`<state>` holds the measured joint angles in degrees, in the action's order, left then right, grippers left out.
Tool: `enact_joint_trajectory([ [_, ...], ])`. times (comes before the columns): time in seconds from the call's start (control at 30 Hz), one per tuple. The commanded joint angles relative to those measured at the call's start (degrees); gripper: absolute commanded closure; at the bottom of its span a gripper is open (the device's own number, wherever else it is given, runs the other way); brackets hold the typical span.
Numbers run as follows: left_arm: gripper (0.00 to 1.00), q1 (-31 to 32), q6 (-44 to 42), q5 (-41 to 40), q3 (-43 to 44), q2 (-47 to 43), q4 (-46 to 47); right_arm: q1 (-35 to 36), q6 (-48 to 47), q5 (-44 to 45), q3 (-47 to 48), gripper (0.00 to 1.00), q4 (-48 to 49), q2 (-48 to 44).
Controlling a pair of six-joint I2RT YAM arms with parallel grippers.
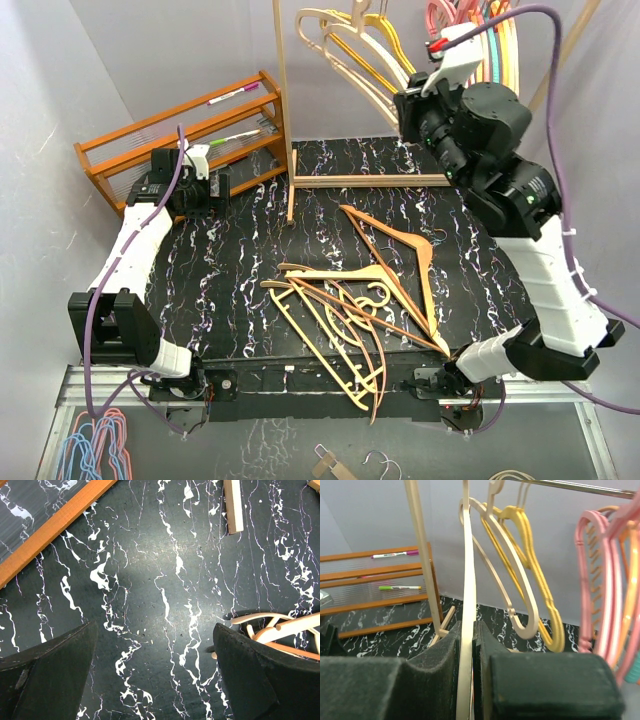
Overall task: Organize the hangers
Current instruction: Place the hanger at the clothesline.
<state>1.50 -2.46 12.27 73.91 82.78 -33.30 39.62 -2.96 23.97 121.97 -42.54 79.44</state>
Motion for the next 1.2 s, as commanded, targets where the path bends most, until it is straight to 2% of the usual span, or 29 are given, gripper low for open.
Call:
enact_joint_trajectory([
  [0.0,0.03,-0.66,-0.34,0.82,-0.95,-3.09,0.11,-0.19,-0.59,-4.9,1.3,0.92,7.2,2.0],
  [0.47,0.03,-0.84,-0.35,1.0,-1.14,-3.18,0.27,-1.09,-0.63,-4.77,3.18,0.92,14.05,8.09],
  [0.77,0.03,-0.98,-0.44,1.15,-1.44,-3.43,0.4,-7.65,3.97,-11.17,3.63,0.92,16.65,11.24],
  [1.17,0.03,-1.1,-0.7,1.61,-2.15,-3.73,0.7,-11.59,7.63,-17.43,4.93,0.92,16.75,14.09],
])
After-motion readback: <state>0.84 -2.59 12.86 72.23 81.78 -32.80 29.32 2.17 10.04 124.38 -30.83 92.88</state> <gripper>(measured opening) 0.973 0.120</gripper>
